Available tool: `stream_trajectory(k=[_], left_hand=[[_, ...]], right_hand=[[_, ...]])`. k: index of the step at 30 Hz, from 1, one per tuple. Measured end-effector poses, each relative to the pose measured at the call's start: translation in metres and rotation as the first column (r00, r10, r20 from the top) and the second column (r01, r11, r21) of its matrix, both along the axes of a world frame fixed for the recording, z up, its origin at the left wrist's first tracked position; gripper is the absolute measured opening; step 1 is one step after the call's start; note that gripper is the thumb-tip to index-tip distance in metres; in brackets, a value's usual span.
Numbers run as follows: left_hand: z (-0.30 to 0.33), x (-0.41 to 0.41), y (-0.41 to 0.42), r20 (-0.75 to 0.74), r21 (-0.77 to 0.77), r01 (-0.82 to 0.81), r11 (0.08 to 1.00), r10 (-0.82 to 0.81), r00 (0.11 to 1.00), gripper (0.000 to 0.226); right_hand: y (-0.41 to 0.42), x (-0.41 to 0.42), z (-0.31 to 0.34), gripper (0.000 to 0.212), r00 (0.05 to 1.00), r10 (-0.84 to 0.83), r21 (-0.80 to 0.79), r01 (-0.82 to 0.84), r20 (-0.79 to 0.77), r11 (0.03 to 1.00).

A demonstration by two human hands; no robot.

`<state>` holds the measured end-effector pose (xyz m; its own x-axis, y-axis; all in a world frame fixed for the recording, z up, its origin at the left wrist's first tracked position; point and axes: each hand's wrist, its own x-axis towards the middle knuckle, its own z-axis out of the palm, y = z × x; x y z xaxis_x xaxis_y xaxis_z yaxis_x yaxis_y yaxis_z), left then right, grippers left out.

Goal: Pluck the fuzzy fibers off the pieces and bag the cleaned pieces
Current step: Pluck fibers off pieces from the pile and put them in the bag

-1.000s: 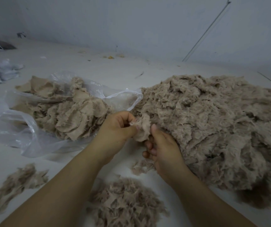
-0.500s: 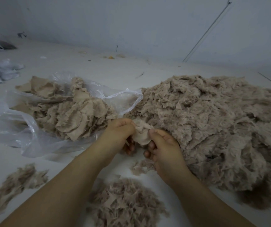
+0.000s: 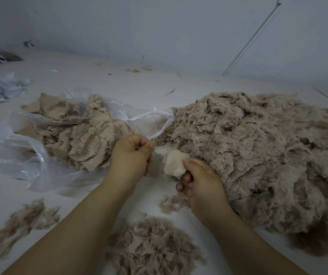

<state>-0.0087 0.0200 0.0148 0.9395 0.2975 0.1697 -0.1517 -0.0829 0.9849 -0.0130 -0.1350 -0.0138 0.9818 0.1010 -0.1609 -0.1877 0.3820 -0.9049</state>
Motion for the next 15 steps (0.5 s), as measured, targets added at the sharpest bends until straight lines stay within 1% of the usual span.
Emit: stream_trajectory(k=[1, 2, 3, 4, 5, 6, 7, 8, 9, 11, 12, 13, 15], left_hand=[[0.004, 0.0, 0.006, -0.011, -0.028, 0.043, 0.999, -0.044, 0.999, 0.027], [0.008, -0.001, 0.014, -0.033, -0.045, 0.162, 0.986, -0.163, 0.986, 0.023], [0.014, -0.004, 0.023, -0.072, -0.035, 0.361, 0.932, -0.362, 0.929, 0.018], [0.019, -0.008, 0.031, -0.139, 0.003, 0.574, 0.819, -0.568, 0.811, 0.014], [0.022, -0.011, 0.038, -0.229, 0.066, 0.731, 0.679, -0.703, 0.673, 0.016], [0.023, -0.014, 0.041, -0.318, 0.135, 0.815, 0.564, -0.754, 0.574, 0.025], [0.022, -0.016, 0.041, -0.382, 0.193, 0.831, 0.521, -0.74, 0.553, 0.035], [0.021, -0.015, 0.039, -0.416, 0.231, 0.797, 0.558, -0.684, 0.6, 0.044], [0.019, -0.014, 0.033, -0.418, 0.244, 0.726, 0.643, -0.606, 0.677, 0.051], [0.014, -0.01, 0.02, -0.358, 0.19, 0.517, 0.835, -0.431, 0.828, 0.058], [0.011, -0.008, 0.014, -0.33, 0.138, 0.444, 0.886, -0.381, 0.863, 0.058], [0.01, -0.007, 0.01, -0.311, 0.084, 0.414, 0.906, -0.371, 0.875, 0.052], [0.007, -0.008, 0.003, -0.249, 0.019, 0.423, 0.906, -0.405, 0.88, 0.034]], right_hand=[[0.0, 0.0, 0.0, 0.04, 1.0, -0.012, 0.015, 0.012, -0.014, 1.0], [0.0, 0.0, 0.001, 0.044, 1.0, -0.018, 0.024, 0.019, -0.024, 1.0], [0.0, 0.0, 0.001, 0.047, 0.999, -0.022, 0.026, 0.022, -0.029, 0.999], [0.0, 0.0, 0.001, 0.048, 0.999, -0.024, 0.023, 0.025, -0.031, 0.999], [0.0, 0.0, 0.001, 0.048, 0.999, -0.022, 0.011, 0.022, -0.029, 1.0], [0.0, 0.0, 0.001, 0.047, 1.0, -0.015, -0.007, 0.015, -0.02, 1.0], [0.0, 0.0, 0.001, 0.045, 1.0, -0.007, -0.023, 0.006, -0.006, 1.0], [-0.001, -0.001, 0.001, 0.042, 1.0, 0.002, -0.03, -0.002, 0.008, 1.0], [-0.001, -0.001, 0.001, 0.04, 1.0, 0.015, -0.033, -0.014, 0.02, 0.999], [-0.001, -0.002, 0.003, 0.036, 0.998, 0.049, -0.049, -0.047, 0.041, 0.998], [-0.001, -0.003, 0.003, 0.037, 0.996, 0.067, -0.059, -0.064, 0.052, 0.996], [-0.001, -0.003, 0.003, 0.038, 0.994, 0.085, -0.075, -0.08, 0.068, 0.994], [-0.001, -0.005, 0.005, 0.041, 0.988, 0.115, -0.122, -0.102, 0.104, 0.987]])
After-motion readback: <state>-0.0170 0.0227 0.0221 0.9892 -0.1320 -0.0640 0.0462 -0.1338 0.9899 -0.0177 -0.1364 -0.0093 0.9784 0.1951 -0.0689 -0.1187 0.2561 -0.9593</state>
